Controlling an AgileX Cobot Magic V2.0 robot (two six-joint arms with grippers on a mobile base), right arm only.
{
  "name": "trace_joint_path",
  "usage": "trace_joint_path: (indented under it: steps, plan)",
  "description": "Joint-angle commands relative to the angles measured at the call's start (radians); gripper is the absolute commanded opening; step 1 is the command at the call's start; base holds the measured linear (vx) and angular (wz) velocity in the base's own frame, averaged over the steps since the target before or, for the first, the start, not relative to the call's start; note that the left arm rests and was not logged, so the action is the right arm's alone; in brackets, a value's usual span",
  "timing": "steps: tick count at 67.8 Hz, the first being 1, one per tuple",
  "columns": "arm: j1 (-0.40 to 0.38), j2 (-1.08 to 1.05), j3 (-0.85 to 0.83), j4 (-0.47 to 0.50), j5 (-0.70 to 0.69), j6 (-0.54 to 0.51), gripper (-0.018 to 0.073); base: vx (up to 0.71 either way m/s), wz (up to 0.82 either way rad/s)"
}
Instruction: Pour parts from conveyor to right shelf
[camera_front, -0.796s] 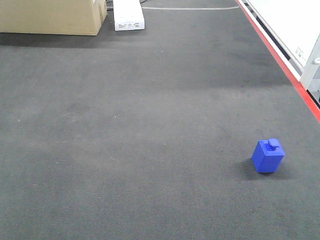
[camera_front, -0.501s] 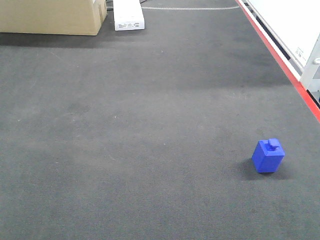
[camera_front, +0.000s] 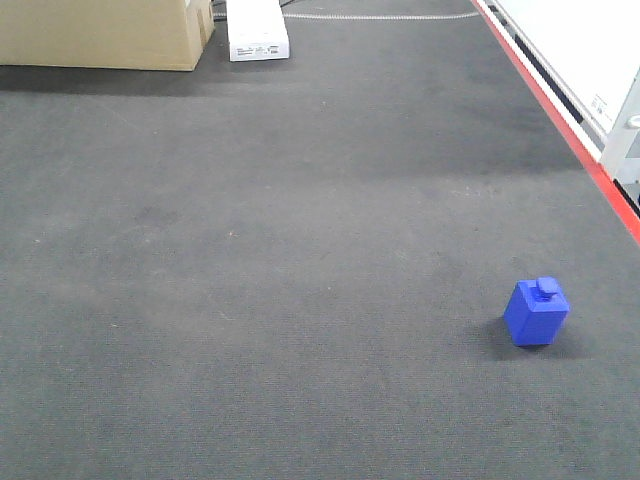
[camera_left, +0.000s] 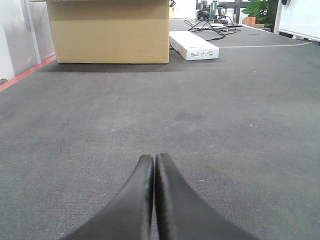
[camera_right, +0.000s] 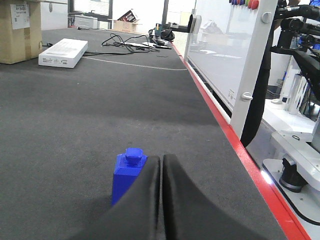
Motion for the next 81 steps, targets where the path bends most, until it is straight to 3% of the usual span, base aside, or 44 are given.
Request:
trace_joint_path:
  steps: [1, 11, 18, 33, 44, 59, 72, 81]
  plan:
    - [-0.006, -0.015, 0.001, -0.009, -0.080, -0.008, -0.0008, 0.00, 0.00]
    - [-0.006, -0.015, 0.001, -0.004, -0.097, 0.002, -0.0008, 0.00, 0.00]
    - [-0.006, -0.015, 0.001, 0.038, -0.166, 0.071, -0.0008, 0.00, 0.00]
    - [-0.006, -0.015, -0.019, 0.054, -0.567, 0.084, -0.0007, 0.00, 0.00]
    - [-0.006, -0.008, -0.191, 0.042, -0.626, 0.024, -0.0006, 0.00, 0.00]
    - [-0.006, 0.192, -0.515, -0.035, -0.513, 0.020, -0.0006, 0.00, 0.00]
    - [-0.006, 0.470, -0.802, -0.002, -0.046, 0.050, 0.0003, 0.00, 0.00]
    - [-0.006, 0.653, -0.928, -0.005, 0.169, 0.049, 0.0078, 0.00, 0.00]
